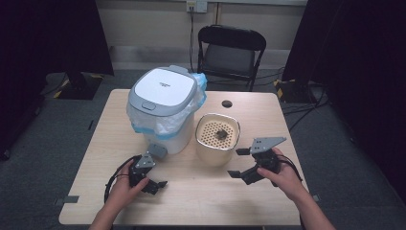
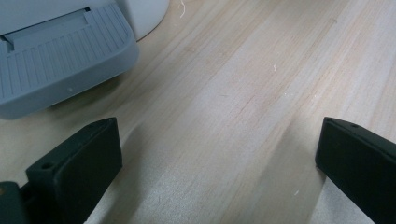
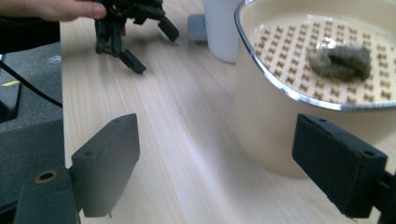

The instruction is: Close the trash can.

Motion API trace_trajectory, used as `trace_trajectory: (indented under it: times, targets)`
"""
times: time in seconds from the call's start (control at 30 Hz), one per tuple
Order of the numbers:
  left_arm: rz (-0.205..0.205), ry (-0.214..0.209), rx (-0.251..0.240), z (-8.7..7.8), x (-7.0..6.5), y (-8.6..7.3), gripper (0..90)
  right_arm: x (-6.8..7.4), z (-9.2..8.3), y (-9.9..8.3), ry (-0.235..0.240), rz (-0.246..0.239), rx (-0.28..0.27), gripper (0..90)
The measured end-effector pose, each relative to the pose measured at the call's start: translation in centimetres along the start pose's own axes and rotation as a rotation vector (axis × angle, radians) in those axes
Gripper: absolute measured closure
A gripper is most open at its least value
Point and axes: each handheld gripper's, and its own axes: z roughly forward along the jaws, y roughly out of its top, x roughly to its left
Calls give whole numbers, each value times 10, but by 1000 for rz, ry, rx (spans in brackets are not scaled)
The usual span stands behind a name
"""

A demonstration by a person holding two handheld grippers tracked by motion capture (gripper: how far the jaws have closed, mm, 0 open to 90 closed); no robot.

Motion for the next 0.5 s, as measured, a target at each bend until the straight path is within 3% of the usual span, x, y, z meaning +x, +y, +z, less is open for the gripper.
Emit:
trace_trajectory:
  times: [0.5]
  targets:
    - [0,3,5,0,0,0,0,3,7,-35,-16,28,38,147]
